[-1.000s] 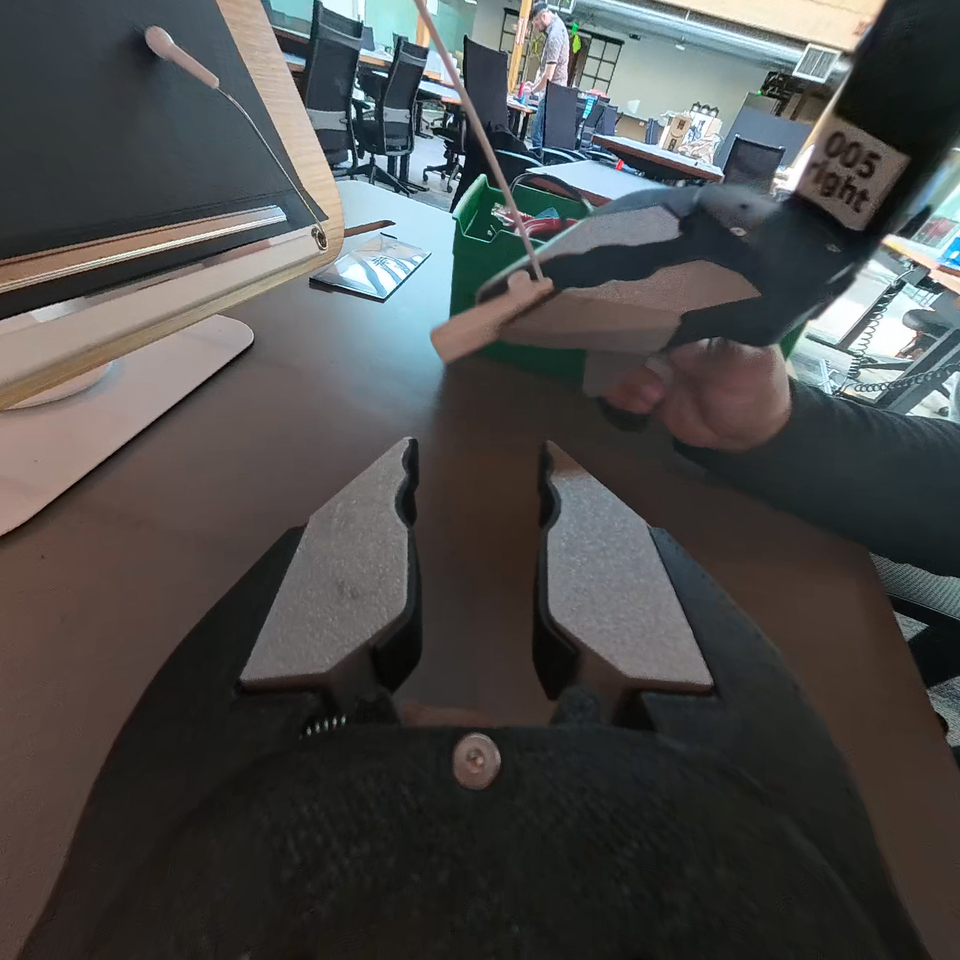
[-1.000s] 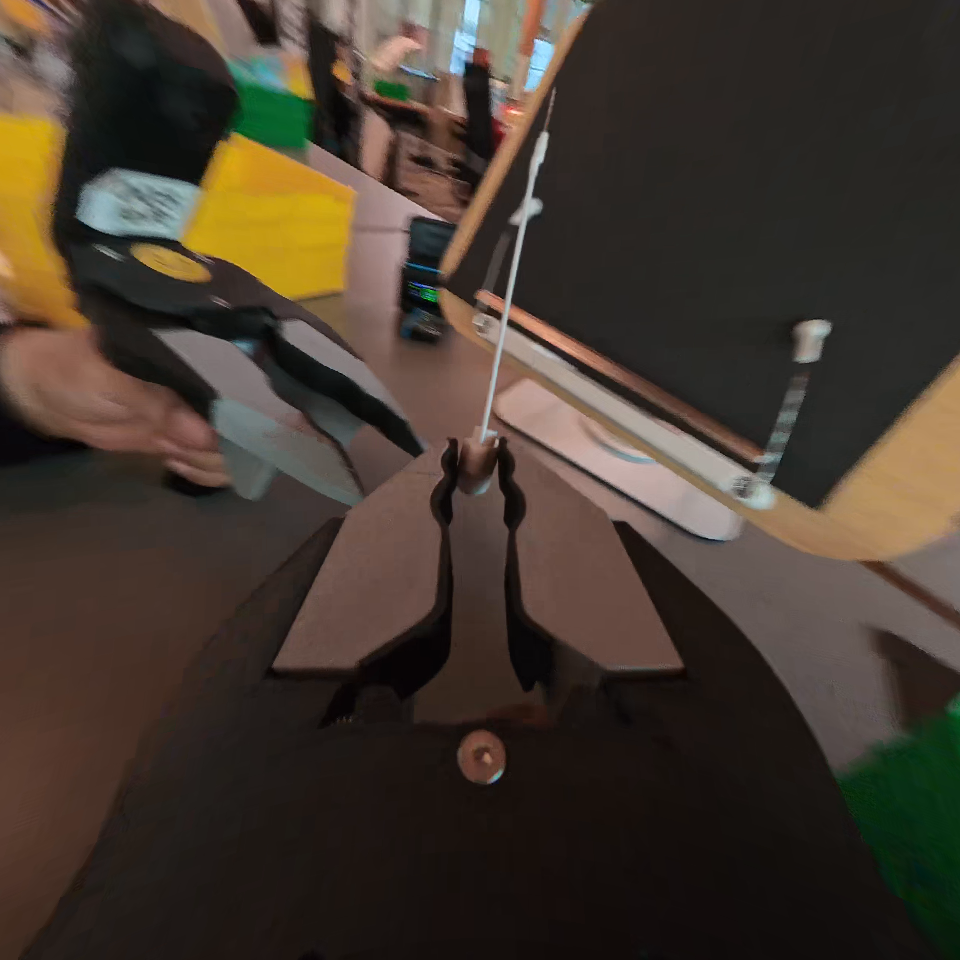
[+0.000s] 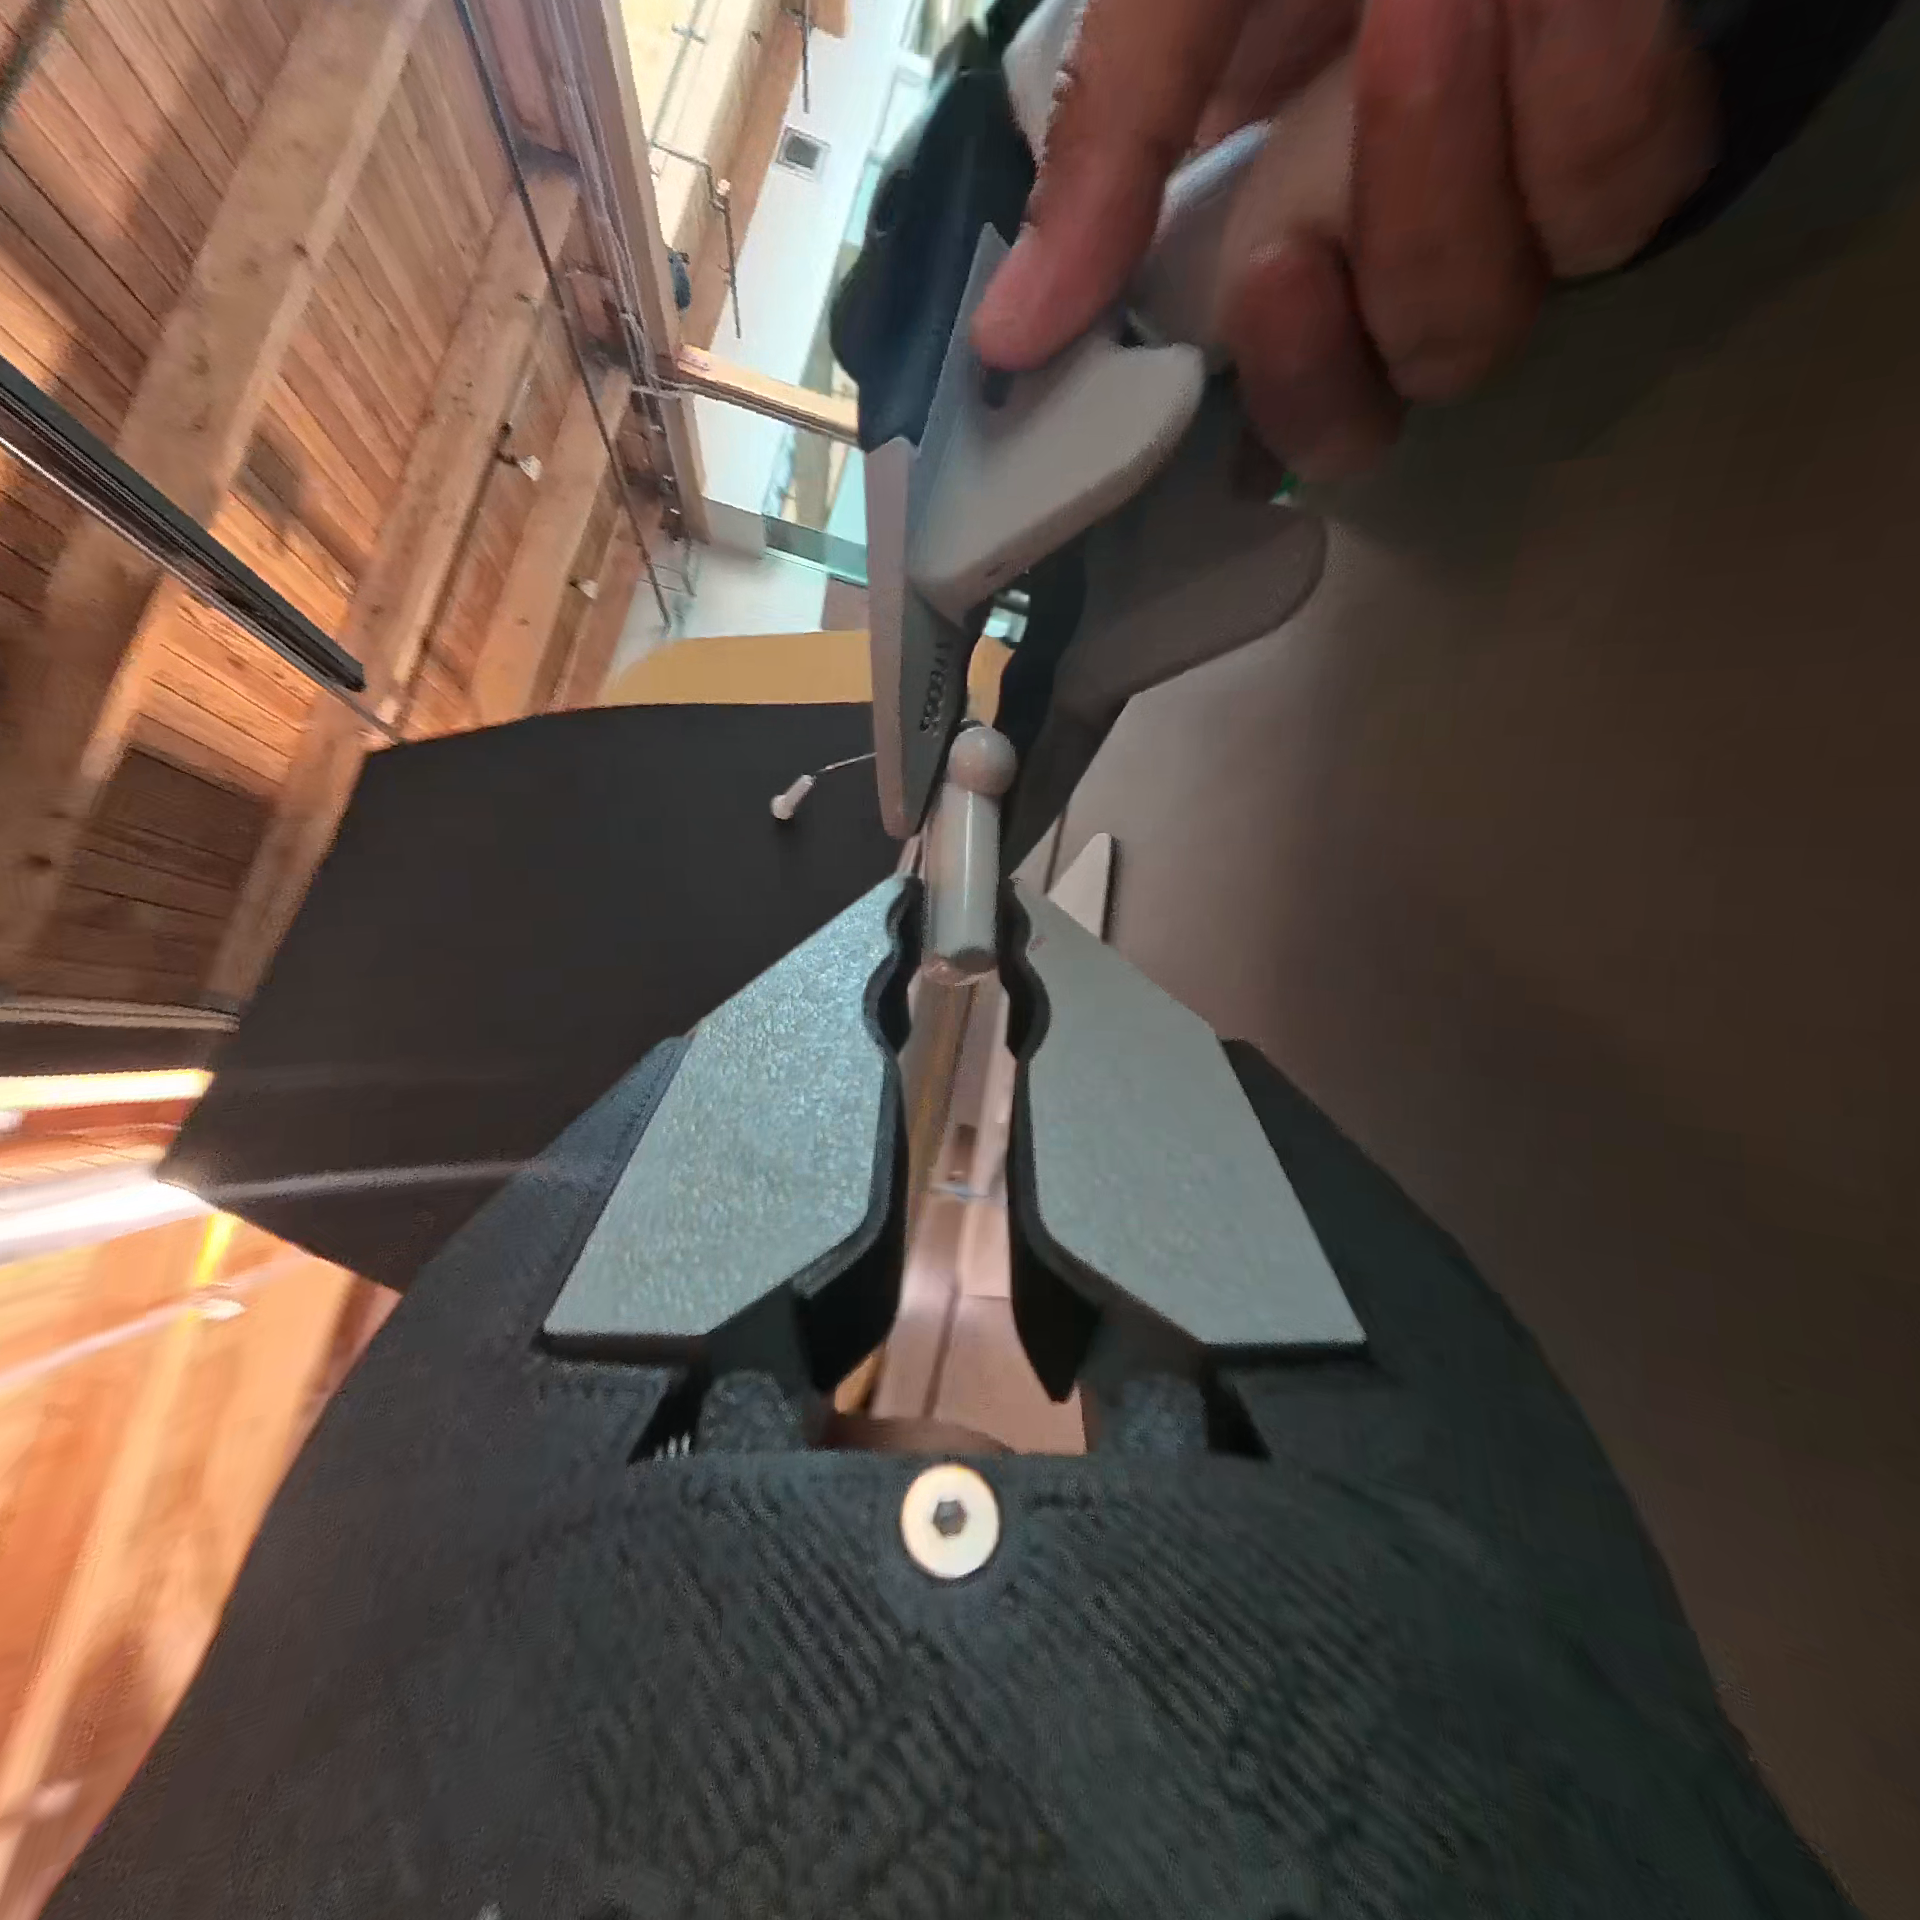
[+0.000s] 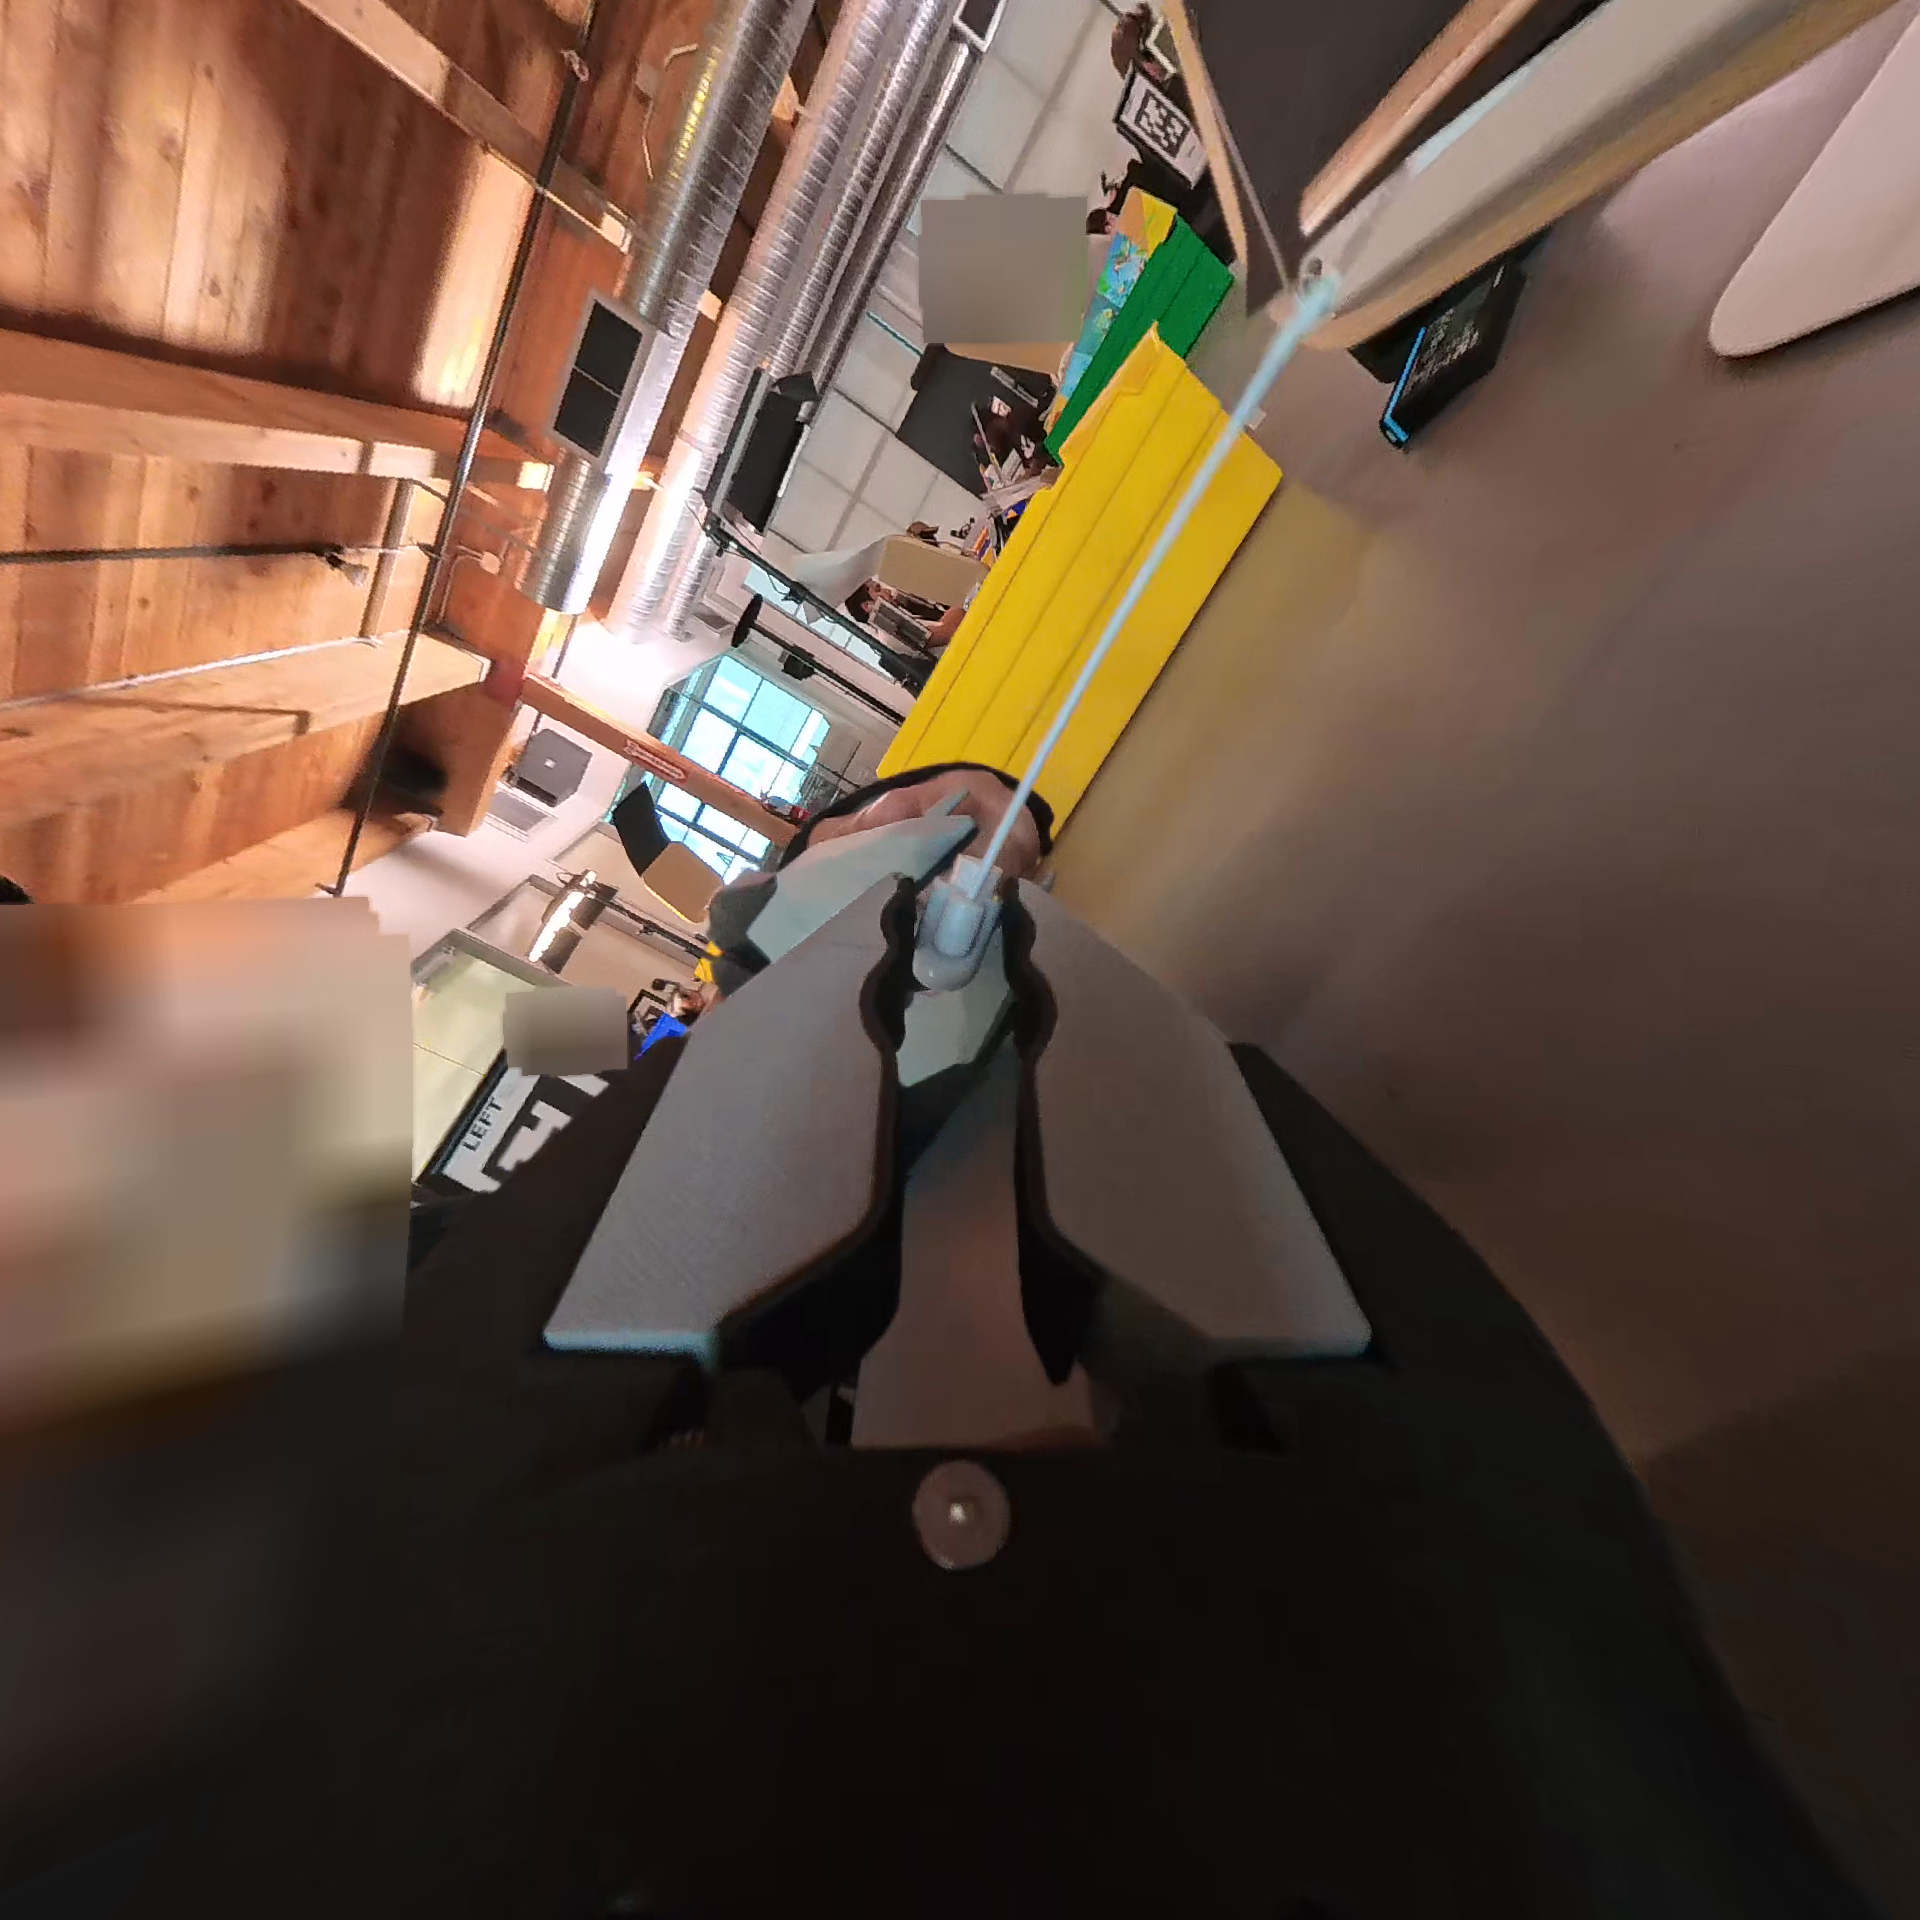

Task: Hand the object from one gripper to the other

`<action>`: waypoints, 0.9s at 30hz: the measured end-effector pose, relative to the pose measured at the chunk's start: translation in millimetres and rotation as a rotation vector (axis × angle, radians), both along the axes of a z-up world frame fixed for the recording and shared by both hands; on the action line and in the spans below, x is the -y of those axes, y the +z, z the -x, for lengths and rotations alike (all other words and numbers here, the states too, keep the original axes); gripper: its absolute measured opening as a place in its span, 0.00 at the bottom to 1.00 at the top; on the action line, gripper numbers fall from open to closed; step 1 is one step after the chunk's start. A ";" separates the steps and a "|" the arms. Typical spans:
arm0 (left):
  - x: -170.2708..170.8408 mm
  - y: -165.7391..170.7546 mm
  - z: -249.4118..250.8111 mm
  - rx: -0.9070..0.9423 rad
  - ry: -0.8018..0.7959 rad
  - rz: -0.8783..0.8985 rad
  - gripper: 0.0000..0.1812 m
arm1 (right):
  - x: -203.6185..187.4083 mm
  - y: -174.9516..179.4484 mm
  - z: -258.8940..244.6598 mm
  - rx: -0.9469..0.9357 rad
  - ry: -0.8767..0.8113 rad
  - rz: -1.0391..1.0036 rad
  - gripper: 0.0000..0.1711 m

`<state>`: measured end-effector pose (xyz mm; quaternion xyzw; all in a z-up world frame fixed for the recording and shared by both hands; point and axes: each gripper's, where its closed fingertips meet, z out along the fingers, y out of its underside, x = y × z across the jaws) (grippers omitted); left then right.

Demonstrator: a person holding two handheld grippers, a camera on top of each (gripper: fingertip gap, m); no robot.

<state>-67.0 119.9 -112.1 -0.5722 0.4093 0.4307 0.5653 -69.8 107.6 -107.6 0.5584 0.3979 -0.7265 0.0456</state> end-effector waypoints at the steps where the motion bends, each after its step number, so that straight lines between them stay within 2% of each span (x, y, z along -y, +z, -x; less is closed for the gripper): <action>1: 0.1 1.7 -0.5 0.074 -0.014 0.007 0.06 | -1.2 1.3 -0.1 -0.017 -0.007 -0.020 0.11; 4: 4.2 7.2 -0.4 0.357 -0.089 0.061 0.06 | -12.3 2.2 0.9 -0.056 -0.080 -0.197 0.25; 6: 6.7 9.0 3.5 0.476 -0.114 0.093 0.06 | -19.6 4.9 0.2 -0.099 -0.136 -0.375 0.33; 10: 14.0 9.3 -4.2 0.708 -0.236 0.204 0.06 | -8.9 15.7 -6.8 -0.240 -0.145 -0.733 0.35; 12: 22.5 10.6 -15.0 0.749 -0.327 0.267 0.06 | 8.0 14.6 -12.9 -0.305 -0.091 -0.894 0.32; 16: 40.0 5.7 -30.9 0.780 -0.449 0.406 0.06 | 33.6 7.9 -21.3 -0.414 -0.026 -1.158 0.10; 20: 47.1 0.7 -34.6 0.808 -0.485 0.463 0.06 | 46.2 3.3 -23.8 -0.422 0.031 -1.156 0.10; 23: 36.2 5.3 -23.6 0.845 -0.427 0.379 0.06 | 36.0 6.8 -16.0 -0.374 -0.030 -1.092 0.08; 27: 27.1 1.3 -12.8 0.782 -0.332 0.306 0.09 | 21.1 4.3 -8.8 -0.281 -0.063 -0.954 0.08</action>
